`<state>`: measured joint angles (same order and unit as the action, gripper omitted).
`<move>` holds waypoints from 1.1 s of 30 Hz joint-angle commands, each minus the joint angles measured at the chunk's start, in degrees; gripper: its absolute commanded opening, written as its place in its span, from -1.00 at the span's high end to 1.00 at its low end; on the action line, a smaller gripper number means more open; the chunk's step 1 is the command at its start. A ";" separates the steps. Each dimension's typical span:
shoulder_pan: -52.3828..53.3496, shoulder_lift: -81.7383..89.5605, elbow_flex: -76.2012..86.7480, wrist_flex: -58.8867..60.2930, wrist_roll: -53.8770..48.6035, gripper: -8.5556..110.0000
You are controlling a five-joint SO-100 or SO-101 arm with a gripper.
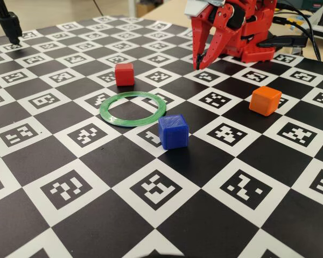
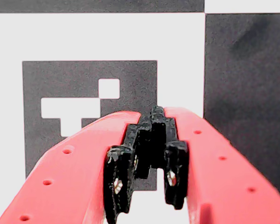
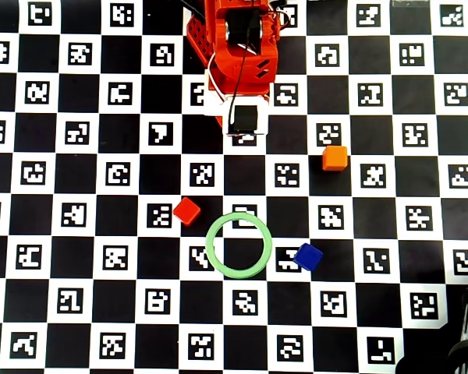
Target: Grab the red cube then put it in the green circle then put the blue cube on top and finally the orange cube on top
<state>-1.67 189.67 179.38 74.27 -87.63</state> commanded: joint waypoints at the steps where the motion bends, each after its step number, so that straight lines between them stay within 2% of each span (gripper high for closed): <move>1: -0.09 2.81 2.90 3.69 0.18 0.94; 16: -0.09 2.81 2.90 3.69 0.18 0.94; 24: -0.62 2.81 2.11 3.34 3.69 0.94; 27: -0.88 -1.14 -3.60 4.48 8.70 0.94; 30: -0.97 -9.05 -13.80 8.00 11.16 0.94; 33: -0.70 -17.93 -25.66 10.37 17.75 0.95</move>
<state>-2.02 181.14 166.03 79.72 -76.11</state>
